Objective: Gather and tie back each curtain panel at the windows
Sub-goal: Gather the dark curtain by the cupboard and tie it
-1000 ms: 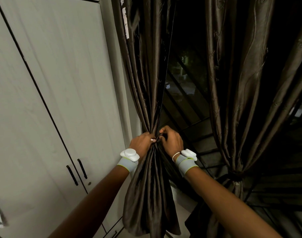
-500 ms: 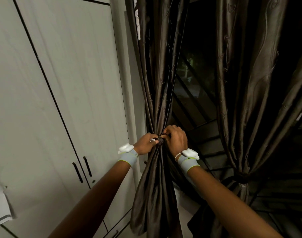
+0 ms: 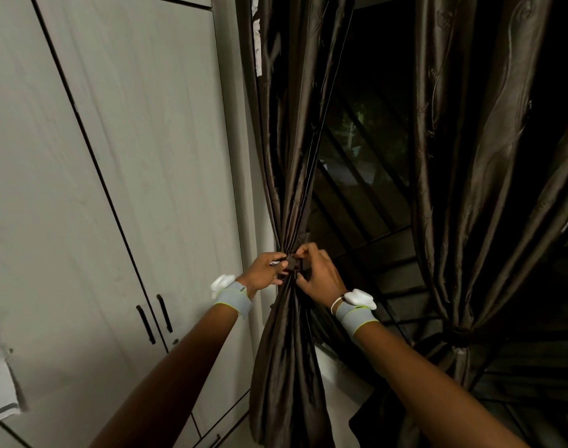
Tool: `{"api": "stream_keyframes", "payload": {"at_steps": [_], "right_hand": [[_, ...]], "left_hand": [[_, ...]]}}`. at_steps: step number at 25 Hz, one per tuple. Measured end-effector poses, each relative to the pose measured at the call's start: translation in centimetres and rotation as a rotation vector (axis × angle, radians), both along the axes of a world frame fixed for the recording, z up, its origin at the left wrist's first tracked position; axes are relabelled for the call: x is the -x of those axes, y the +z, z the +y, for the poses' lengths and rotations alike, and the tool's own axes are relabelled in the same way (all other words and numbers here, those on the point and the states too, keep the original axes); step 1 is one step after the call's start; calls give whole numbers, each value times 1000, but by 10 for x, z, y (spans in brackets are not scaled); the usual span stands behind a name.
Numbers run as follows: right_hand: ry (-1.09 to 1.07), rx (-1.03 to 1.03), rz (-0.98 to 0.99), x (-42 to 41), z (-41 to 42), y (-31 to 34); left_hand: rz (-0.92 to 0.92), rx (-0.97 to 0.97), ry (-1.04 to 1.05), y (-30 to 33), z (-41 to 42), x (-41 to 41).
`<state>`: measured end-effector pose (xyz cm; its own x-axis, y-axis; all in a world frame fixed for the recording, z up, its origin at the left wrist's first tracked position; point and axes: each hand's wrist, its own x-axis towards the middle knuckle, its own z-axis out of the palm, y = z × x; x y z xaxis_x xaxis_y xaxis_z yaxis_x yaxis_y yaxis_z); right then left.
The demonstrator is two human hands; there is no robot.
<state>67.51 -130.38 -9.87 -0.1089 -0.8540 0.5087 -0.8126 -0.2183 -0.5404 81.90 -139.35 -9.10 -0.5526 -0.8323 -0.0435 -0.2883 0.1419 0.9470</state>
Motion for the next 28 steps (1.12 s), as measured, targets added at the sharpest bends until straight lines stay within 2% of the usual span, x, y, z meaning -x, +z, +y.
{"api": "stream_keyframes", "payload": {"at_steps": [5, 9, 11, 15, 19, 23, 28], "right_hand": [[3, -11, 45, 0, -3, -2], [13, -83, 117, -3, -6, -7], [26, -116, 86, -3, -7, -8], [2, -153, 61, -1, -10, -6], [-20, -186, 123, 3, -12, -1], [-16, -205, 225, 2, -12, 6], [-120, -136, 221, 16, -7, 15]], "left_hand": [[11, 10, -29, 3, 0, -12], [-93, 338, 53, -1, 0, -8], [-145, 497, 99, -2, 2, -4], [-228, 635, 162, 2, 11, 1], [-408, 663, 12, 9, 10, 4], [-640, 736, -48, 19, 6, 14], [-675, 635, -119, 22, 0, 26]]}}
